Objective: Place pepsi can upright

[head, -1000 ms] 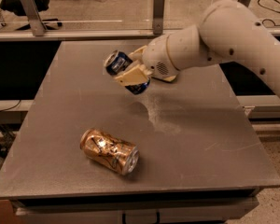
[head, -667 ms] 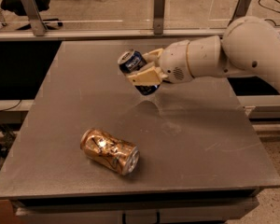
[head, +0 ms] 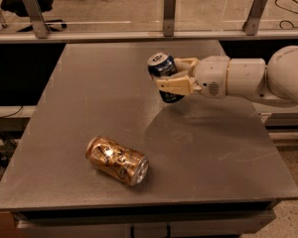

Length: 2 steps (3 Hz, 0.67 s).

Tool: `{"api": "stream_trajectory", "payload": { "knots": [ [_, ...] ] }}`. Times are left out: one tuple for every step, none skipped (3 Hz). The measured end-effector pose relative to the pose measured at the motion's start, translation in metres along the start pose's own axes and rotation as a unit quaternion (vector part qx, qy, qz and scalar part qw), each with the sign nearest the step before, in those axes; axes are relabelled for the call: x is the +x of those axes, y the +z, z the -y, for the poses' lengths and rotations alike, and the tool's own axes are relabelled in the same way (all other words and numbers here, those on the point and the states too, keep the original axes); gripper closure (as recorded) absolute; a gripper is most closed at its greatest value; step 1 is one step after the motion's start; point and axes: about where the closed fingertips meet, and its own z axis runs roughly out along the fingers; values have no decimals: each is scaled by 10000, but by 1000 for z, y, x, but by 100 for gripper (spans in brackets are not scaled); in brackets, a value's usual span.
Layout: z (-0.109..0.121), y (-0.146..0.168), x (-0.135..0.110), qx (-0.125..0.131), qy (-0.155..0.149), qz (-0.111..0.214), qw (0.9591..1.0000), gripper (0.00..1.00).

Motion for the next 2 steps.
{"api": "stream_trajectory", "payload": {
  "knots": [
    [1, -13, 13, -9, 276, 400, 9988, 100],
    [0, -17, 19, -9, 443, 790, 9959, 100]
  ]
}}
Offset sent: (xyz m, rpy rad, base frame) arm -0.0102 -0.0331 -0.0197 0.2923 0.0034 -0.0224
